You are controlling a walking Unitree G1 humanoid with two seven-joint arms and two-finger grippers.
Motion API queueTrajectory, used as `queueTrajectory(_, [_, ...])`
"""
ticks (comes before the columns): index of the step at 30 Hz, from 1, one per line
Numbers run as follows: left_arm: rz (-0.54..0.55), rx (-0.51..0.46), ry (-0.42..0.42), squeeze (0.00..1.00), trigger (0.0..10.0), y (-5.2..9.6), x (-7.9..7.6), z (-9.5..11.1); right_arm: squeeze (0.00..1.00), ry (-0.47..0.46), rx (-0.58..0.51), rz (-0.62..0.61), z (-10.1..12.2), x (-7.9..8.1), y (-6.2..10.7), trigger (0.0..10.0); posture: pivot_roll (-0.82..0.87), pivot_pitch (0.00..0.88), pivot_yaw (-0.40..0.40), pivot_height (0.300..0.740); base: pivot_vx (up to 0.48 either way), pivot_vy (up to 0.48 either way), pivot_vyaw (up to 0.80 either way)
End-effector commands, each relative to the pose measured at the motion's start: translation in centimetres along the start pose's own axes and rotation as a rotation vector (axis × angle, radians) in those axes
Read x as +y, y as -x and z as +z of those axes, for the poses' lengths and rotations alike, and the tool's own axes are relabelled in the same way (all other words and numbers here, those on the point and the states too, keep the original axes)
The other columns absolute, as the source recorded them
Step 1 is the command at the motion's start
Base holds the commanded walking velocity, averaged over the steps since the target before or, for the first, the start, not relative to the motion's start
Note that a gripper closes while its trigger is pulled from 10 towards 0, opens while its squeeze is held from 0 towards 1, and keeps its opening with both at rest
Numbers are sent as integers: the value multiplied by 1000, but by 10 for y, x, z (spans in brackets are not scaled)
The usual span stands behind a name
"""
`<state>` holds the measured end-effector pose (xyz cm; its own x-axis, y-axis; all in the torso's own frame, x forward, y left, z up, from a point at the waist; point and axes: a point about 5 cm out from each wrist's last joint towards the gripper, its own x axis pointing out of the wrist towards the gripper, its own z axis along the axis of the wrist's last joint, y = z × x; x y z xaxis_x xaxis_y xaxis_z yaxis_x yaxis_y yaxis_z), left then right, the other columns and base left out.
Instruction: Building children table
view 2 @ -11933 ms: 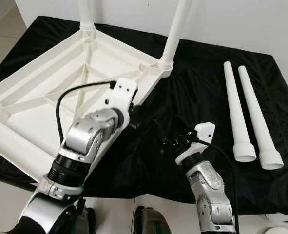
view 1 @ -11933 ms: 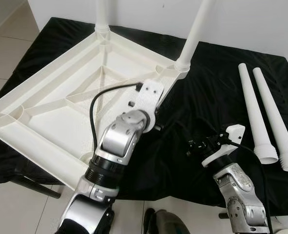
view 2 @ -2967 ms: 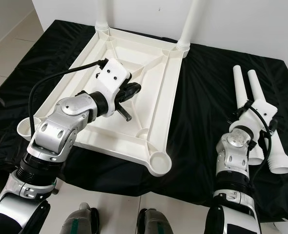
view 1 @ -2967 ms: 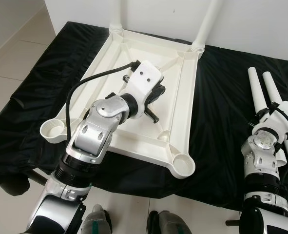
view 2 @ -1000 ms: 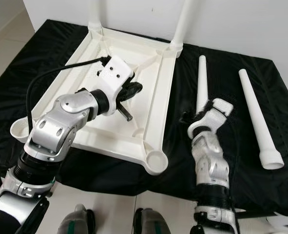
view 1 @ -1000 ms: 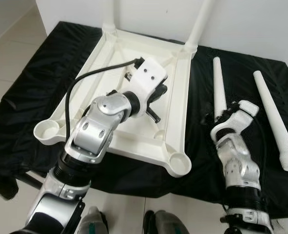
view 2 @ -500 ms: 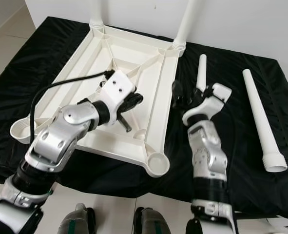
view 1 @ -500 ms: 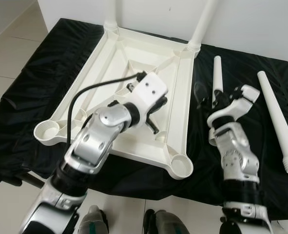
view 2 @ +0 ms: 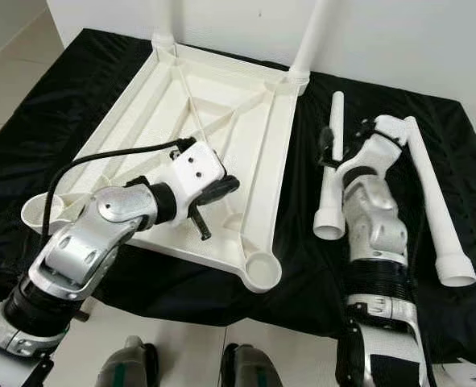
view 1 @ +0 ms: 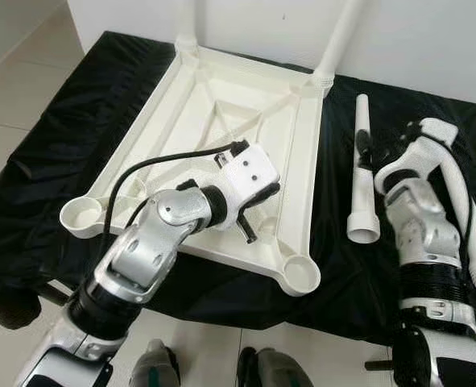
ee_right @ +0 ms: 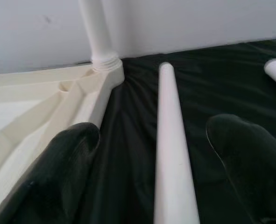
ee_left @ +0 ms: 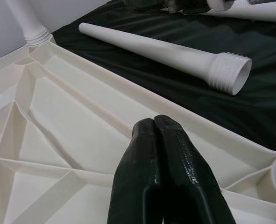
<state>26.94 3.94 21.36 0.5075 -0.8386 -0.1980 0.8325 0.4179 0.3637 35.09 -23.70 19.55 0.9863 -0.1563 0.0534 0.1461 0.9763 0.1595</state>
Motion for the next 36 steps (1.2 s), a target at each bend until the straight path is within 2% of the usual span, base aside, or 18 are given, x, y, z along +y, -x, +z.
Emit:
queueTrajectory(1, [-94,-16,-13,0,10000,0,-10,5,0,15,53,-61,-5,-11,-3,10000,19,92,-98,740,0,0,0])
queueTrajectory(4, [-132,-12,-26,0,10000,3,-11,7,0,16,119,-166,-7,-22,-8,10000,20,104,-96,740,0,0,0])
queueTrajectory(8, [-138,-8,-33,0,10000,3,-11,7,0,15,146,-200,-9,-23,-9,10000,18,106,-93,740,0,0,0])
queueTrajectory(11, [-139,-7,-37,0,10000,3,-10,8,0,33,205,-224,-16,-22,-9,10000,17,106,-92,740,0,0,0])
queueTrajectory(13, [-139,-13,-39,0,10000,2,-8,10,0,34,298,-240,-27,-19,-9,10000,14,103,-92,740,0,0,0])
queueTrajectory(15, [-138,-16,-39,0,10000,2,-8,11,0,35,326,-246,-30,-18,-9,10000,14,103,-92,740,0,0,0])
queueTrajectory(26, [-128,-25,-45,0,10000,0,-6,15,0,-11,427,-184,-49,1,-7,10000,13,87,-89,740,0,0,0])
queueTrajectory(36, [-122,-25,-68,0,10000,-1,-4,18,0,-102,537,-164,-65,16,-9,10000,34,74,-90,740,0,0,0])
